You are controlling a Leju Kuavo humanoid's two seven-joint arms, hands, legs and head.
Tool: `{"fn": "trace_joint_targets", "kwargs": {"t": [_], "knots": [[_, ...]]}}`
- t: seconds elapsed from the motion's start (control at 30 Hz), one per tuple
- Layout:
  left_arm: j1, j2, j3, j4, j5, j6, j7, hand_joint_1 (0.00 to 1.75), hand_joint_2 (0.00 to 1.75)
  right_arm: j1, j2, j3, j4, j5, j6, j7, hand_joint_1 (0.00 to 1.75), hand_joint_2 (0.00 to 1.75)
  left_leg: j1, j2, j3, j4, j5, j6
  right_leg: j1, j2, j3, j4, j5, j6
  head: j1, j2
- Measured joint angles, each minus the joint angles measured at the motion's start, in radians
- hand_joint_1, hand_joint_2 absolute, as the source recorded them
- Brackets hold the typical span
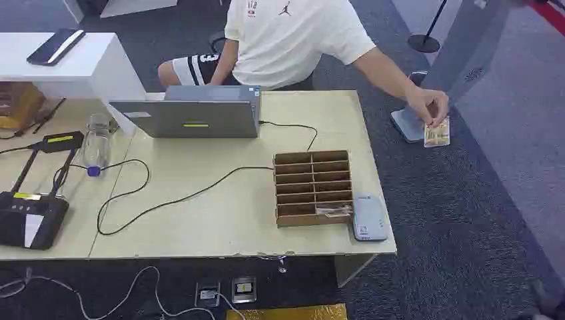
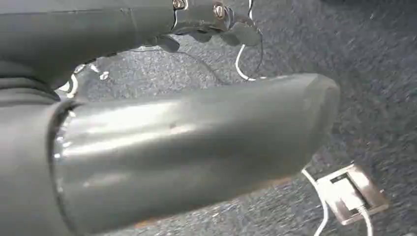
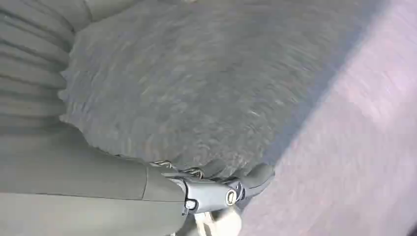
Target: Pass the card to the sensor for recognition and then transmit it.
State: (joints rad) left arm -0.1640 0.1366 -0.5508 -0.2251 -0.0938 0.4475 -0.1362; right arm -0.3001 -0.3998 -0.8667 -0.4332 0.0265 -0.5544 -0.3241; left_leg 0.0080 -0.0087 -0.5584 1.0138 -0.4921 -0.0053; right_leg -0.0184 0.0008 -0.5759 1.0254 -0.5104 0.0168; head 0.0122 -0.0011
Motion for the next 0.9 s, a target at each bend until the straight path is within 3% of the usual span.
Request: {"fn": "trace_joint_targets", "kwargs": {"t": [0.1, 0.23, 0.37, 0.67, 0.9], "knots": [[0.008, 0.0, 0.0, 0.0, 0.009, 0.003, -0.009, 0.0, 0.0, -0.014, -0.018, 0.001, -0.131, -0.073, -0.066, 0.044, 0.0, 1.75, 0.001, -0.002, 0.0, 0.0, 0.0, 0.0, 0.001, -0.001, 0.0, 0.0, 0.0, 0.0, 0.001, 0.0], [0.01, -0.002, 0.0, 0.0, 0.022, 0.006, -0.018, 0.0, 0.0, -0.027, -0.02, 0.01, -0.256, -0.18, -0.101, 0.011, 0.0, 1.75, 0.0, -0.002, -0.002, 0.0, 0.0, 0.0, 0.0, -0.001, 0.0, 0.001, 0.0, 0.0, 0.0, 0.0], [0.01, -0.003, 0.0, 0.0, 0.03, 0.015, -0.027, 0.0, 0.0, -0.111, -0.037, 0.048, -0.439, -0.11, -0.138, 0.083, 0.0, 1.75, -0.001, 0.0, -0.001, 0.0, 0.001, 0.0, -0.001, 0.0, 0.0, 0.002, 0.001, 0.001, 0.0, 0.0], [0.011, -0.019, -0.002, 0.0, 0.036, 0.042, -0.044, 0.0, 0.0, -0.304, -0.094, 0.216, -0.755, -0.041, -0.139, 0.075, 0.0, 1.75, -0.001, -0.006, -0.001, 0.0, 0.004, 0.002, -0.001, -0.005, 0.0, 0.002, 0.001, 0.001, 0.0, 0.0], [0.012, -0.028, -0.005, 0.0, 0.029, 0.056, -0.062, 0.0, 0.0, -0.361, -0.165, 0.359, -0.916, 0.017, -0.122, 0.086, 0.0, 1.75, -0.002, -0.007, -0.002, 0.0, 0.003, 0.002, -0.001, -0.005, -0.001, 0.002, 0.001, 0.001, 0.0, 0.0]]}}
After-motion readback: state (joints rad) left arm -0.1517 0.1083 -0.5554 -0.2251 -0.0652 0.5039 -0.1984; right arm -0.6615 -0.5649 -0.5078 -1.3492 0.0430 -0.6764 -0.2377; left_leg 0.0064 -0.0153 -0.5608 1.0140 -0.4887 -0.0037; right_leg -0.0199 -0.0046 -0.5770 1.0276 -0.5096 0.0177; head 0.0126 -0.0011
